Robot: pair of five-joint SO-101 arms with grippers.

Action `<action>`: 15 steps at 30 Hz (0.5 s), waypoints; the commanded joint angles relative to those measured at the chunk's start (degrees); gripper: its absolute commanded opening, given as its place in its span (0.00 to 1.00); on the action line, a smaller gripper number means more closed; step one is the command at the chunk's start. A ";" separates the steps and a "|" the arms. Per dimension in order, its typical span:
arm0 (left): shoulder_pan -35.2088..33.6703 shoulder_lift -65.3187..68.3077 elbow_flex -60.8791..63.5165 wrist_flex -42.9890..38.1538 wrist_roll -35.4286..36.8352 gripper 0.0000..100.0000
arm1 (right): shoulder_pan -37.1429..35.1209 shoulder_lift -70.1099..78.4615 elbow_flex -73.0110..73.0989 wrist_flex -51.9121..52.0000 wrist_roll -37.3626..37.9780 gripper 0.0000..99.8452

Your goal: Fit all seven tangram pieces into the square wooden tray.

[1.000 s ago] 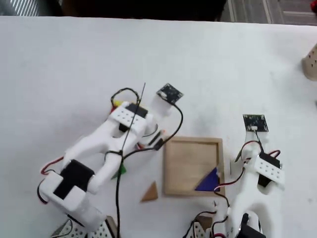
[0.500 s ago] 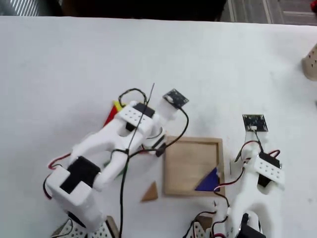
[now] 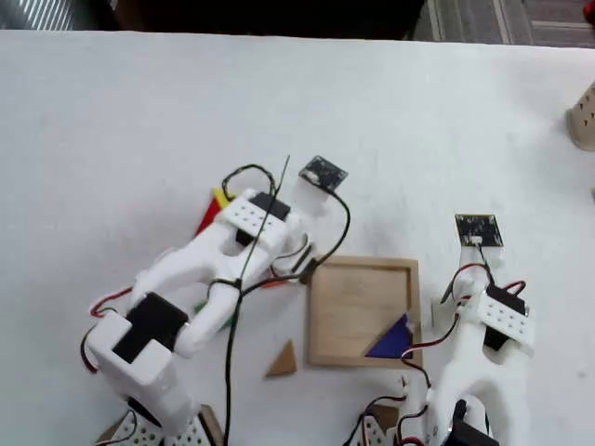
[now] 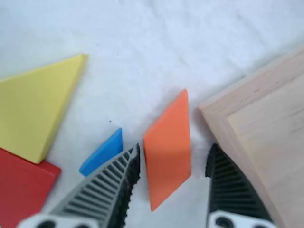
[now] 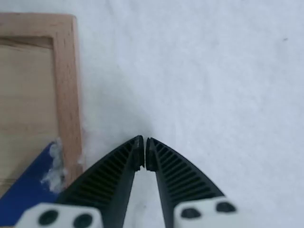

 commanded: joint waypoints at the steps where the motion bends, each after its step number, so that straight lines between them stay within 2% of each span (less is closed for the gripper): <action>1: 0.31 -0.13 -1.93 -1.05 1.23 0.23 | -0.48 -1.71 -0.26 -0.75 0.53 0.02; 6: -1.27 -0.13 -1.93 -0.70 1.85 0.23 | -0.48 -1.71 -0.26 -0.75 0.53 0.02; 11: -2.86 -0.13 -1.14 0.44 9.76 0.23 | -0.48 -1.71 -0.26 -0.75 0.62 0.02; 15: -2.86 -0.13 -1.05 0.53 10.11 0.23 | -0.57 -1.71 -0.26 -0.75 0.62 0.02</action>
